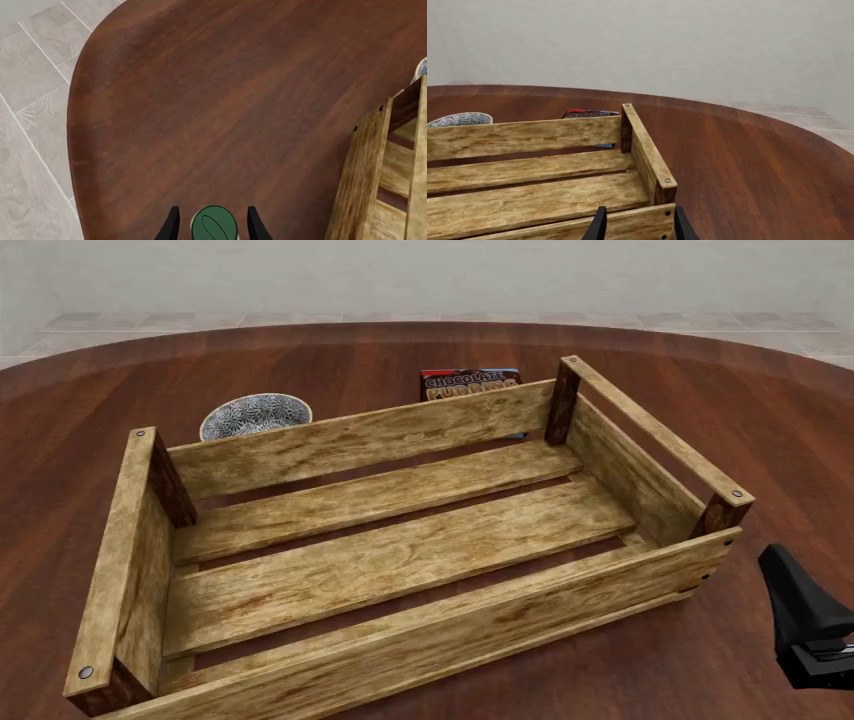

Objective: Pick up the salad dressing and put it in the tray.

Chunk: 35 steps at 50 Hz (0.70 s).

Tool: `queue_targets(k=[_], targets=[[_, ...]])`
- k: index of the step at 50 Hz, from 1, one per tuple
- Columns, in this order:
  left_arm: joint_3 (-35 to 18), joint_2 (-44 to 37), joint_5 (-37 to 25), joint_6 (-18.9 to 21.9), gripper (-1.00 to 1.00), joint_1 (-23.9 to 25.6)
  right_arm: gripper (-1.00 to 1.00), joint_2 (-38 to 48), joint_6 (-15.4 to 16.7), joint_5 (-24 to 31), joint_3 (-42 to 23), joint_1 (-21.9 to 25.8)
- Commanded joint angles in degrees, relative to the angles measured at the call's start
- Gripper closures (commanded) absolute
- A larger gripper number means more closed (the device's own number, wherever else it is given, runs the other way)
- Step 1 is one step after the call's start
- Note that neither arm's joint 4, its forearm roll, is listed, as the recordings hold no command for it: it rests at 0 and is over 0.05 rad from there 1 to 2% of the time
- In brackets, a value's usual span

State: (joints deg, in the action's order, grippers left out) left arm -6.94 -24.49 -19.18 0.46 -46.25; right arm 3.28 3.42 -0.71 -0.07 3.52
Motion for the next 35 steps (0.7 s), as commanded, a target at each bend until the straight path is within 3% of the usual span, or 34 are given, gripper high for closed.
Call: queue_targets(k=[1,14,15,22,35], targets=[[1.64,-0.64,0.73,0.22,-1.00,-0.09,-1.00,-0.02,0.13,0.03,0.02,0.11],[2.49,-1.56,1.51,0.58,-1.00,-0.46,-1.00,-0.58,-0.20,0.41,0.02,-0.18],[2.73,-1.80,1.76,0.70,1.00,-0.57,-1.00,-0.54,-0.21,0.37,0.02,-0.20],[3.08,-1.12,1.59,1.31,1.00,-1.07,-1.00,0.01,-0.38,-0.18,-0.03,-0.32],[-2.34,1.25,-1.12,0.62,1.00,-1.07,-1.00,-0.26,-0.54,-0.01,0.01,-0.57]])
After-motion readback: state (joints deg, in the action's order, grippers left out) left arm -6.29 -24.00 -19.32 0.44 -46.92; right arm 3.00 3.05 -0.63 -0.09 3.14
